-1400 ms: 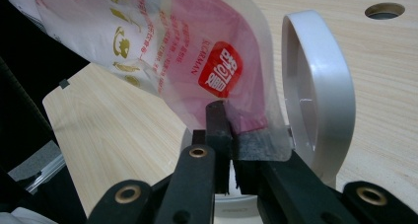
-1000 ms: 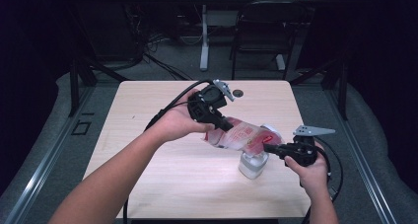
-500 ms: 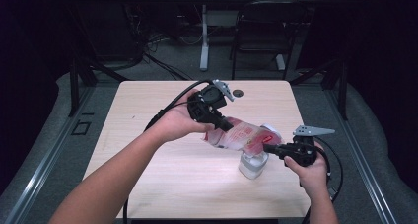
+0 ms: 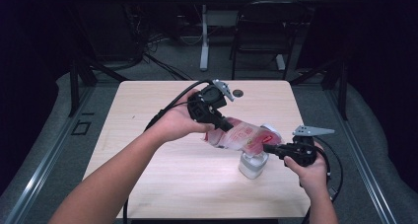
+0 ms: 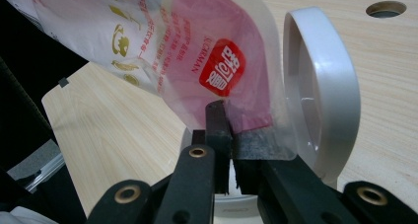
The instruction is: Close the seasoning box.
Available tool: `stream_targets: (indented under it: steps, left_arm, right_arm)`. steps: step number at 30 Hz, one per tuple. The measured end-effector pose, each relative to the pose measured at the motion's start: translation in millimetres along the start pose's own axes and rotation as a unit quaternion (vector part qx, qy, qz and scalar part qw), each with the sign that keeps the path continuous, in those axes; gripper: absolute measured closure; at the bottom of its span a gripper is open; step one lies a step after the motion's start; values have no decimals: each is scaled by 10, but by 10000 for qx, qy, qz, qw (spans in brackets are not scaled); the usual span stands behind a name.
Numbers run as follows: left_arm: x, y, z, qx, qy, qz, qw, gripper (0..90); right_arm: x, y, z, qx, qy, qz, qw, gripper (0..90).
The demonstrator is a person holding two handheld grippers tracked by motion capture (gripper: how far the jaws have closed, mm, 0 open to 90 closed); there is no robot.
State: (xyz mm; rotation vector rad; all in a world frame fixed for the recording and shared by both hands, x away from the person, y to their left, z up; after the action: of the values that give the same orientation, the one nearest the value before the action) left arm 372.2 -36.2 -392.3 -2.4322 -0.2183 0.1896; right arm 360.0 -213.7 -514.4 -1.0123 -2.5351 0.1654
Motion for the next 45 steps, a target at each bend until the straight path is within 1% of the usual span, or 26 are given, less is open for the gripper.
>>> stream_targets:
  steps: [15, 22, 29, 36, 41, 45]
  left_arm:
    - [-28, 21, -35, -31, 41, -9, 10000, 856]
    - [-34, 27, -50, -49, 79, -1, 10000, 855]
    - [-33, 28, -57, -38, 77, 9, 10000, 855]
    - [-38, 44, -64, -38, 84, 38, 10000, 854]
    - [-28, 47, -52, -47, 42, 42, 10000, 853]
    - [-5, 33, -20, -92, -22, 50, 9999, 851]
  right_arm:
    - [-15, -7, 10, 36, 7, 23, 10000, 873]
    - [-17, -22, 11, 51, 39, -10, 10000, 871]
    - [-15, -35, 6, 66, 22, 5, 10000, 871]
    - [-5, -73, -20, 72, 21, -42, 10000, 875]
    - [3, -91, -24, 93, 31, -41, 9999, 876]
    - [19, -113, -43, 116, -26, -40, 9999, 877]
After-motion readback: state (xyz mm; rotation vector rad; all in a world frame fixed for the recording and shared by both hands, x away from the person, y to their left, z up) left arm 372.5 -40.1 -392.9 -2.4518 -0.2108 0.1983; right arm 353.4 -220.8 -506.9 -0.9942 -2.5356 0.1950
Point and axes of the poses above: each handheld gripper's, and its own axes: y roughly forward along the jaws, z roughly out of its underside, x roughly to its left, the point moved 9 cm from there along y, roughly forward along the jaws, and after that the axes turned 15 degrees about -x, right-handed, at the moved point
